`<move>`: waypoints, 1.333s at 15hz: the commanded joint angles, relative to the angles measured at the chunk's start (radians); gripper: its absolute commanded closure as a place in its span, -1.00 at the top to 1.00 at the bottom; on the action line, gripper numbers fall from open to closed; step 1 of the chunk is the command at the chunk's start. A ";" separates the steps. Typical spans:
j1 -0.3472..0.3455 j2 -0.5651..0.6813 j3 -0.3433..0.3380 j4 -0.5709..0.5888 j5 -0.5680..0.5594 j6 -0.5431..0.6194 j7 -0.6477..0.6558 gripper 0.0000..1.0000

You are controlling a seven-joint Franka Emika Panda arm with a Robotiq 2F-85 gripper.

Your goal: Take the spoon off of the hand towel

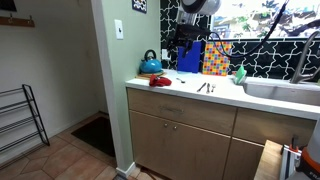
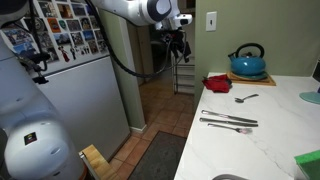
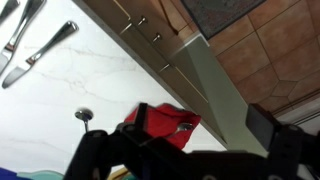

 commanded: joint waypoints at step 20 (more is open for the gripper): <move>0.106 0.327 -0.011 0.281 -0.518 0.047 -0.128 1.00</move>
